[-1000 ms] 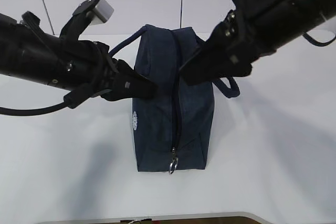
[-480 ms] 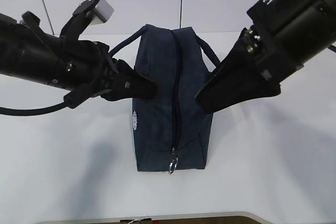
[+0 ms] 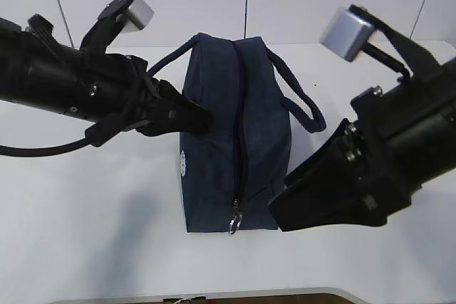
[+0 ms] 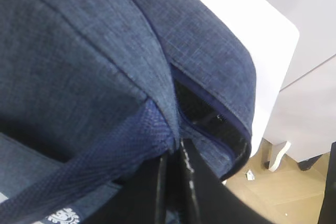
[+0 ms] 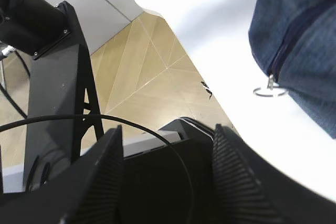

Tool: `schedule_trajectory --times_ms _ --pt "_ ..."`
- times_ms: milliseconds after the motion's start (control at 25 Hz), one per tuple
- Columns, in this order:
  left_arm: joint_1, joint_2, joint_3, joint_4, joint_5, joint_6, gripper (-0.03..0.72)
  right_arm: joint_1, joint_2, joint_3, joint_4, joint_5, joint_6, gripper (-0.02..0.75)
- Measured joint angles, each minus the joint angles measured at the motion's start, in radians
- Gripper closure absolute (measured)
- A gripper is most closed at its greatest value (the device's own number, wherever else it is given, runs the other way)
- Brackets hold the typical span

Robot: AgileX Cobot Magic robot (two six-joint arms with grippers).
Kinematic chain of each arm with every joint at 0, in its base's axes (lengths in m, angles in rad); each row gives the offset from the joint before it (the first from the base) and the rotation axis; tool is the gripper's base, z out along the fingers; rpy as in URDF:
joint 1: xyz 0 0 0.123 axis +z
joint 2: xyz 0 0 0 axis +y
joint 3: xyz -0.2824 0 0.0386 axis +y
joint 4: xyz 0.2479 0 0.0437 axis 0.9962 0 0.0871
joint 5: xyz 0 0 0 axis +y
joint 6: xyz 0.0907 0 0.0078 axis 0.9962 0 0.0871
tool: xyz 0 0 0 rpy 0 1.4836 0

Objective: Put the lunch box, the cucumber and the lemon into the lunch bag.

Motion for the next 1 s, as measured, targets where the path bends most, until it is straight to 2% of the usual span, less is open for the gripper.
schedule_trajectory --times_ms 600,880,1000 --pt "0.000 -0.014 0.000 0.000 0.000 0.000 0.698 0.000 -0.023 0.311 0.314 -0.192 -0.376 0.300" --pt "0.000 -0.014 0.000 0.000 0.000 0.000 0.698 0.000 -0.023 0.430 0.590 -0.244 -0.737 0.300" --pt "0.000 -0.014 0.000 0.000 0.000 0.000 0.698 0.000 -0.023 0.434 0.648 -0.272 -0.897 0.300"
